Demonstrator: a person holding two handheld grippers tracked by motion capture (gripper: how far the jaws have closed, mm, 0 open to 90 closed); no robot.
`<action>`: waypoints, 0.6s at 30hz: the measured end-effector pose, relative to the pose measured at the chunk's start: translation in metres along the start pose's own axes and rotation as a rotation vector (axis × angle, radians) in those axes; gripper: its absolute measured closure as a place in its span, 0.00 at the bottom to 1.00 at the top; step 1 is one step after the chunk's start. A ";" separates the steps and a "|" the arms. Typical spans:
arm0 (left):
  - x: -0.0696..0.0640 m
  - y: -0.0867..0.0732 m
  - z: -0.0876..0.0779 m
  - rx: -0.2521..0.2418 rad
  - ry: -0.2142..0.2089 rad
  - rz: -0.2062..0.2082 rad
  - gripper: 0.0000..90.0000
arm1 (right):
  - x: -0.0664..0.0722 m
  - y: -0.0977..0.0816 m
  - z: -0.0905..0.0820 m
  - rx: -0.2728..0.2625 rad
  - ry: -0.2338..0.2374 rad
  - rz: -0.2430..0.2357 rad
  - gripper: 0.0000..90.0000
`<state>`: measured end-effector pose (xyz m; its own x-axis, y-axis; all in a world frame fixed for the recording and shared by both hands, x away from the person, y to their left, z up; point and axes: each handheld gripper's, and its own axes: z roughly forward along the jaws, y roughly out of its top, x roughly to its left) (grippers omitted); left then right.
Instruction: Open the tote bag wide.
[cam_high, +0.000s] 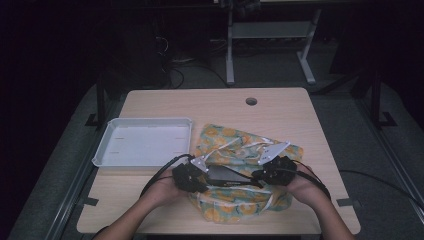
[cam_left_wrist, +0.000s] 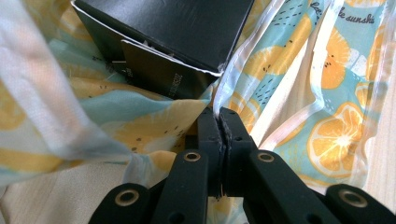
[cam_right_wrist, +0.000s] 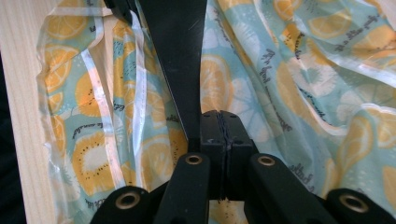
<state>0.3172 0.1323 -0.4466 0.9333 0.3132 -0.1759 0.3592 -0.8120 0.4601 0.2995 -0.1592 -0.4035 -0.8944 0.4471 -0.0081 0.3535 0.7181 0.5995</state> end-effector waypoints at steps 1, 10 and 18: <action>0.000 0.000 0.000 0.000 0.001 0.001 0.98 | 0.000 0.000 -0.001 0.001 -0.004 0.003 0.99; 0.000 0.000 0.000 0.003 0.002 0.001 0.98 | -0.011 -0.006 -0.012 -0.028 -0.054 0.032 0.99; 0.000 0.001 0.000 0.005 0.004 0.006 0.98 | -0.022 -0.015 -0.018 -0.033 -0.103 0.081 0.99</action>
<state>0.3174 0.1319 -0.4463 0.9356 0.3098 -0.1695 0.3531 -0.8162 0.4573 0.3088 -0.1895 -0.3976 -0.8300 0.5564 -0.0393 0.4130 0.6603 0.6273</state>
